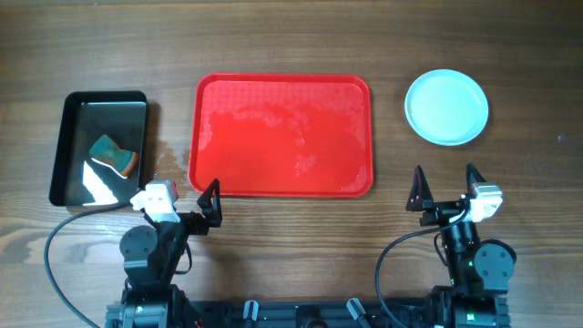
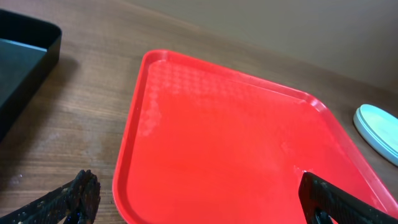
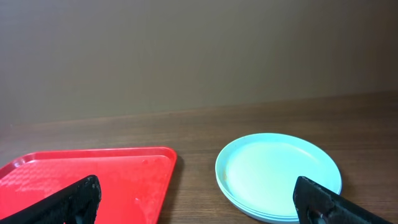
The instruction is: Clean dirty plates on tray and stack at the side
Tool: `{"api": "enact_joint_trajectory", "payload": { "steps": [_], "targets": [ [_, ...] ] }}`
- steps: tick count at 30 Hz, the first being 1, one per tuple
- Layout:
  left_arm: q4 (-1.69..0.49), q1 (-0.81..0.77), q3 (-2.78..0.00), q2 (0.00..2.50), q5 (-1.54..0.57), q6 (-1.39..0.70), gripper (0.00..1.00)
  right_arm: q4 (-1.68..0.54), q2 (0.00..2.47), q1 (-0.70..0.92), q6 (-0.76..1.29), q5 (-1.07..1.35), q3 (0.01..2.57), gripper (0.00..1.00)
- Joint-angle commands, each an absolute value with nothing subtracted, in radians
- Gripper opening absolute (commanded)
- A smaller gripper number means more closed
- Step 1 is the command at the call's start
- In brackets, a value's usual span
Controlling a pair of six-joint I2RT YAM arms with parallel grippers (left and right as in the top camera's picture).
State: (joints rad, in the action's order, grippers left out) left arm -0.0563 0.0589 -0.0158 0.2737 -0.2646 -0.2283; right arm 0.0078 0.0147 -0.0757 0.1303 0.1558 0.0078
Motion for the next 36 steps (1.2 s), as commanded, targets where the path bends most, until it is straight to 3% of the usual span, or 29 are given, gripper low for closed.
{"api": "enact_joint_trajectory", "payload": {
  "steps": [1, 10, 24, 36],
  "targets": [
    [-0.053, 0.053, -0.006, 0.237, -0.28, -0.187, 1.0, 0.01, 0.004, -0.08, 0.141, 0.15, 0.005, 1.0],
    [-0.054, -0.013, -0.006, 0.006, -0.28, -0.19, 1.0, 0.01, 0.004, -0.08, 0.14, 0.15, 0.005, 1.0],
    [-0.056, -0.051, -0.006, 0.003, -0.284, 0.0, 1.0, 0.01, 0.004, -0.08, 0.141, 0.15, 0.005, 1.0],
    [-0.075, -0.043, -0.006, 0.003, -0.092, 0.001, 1.0, 0.01, 0.004, -0.08, 0.14, 0.15, 0.005, 1.0]
  ]
}}
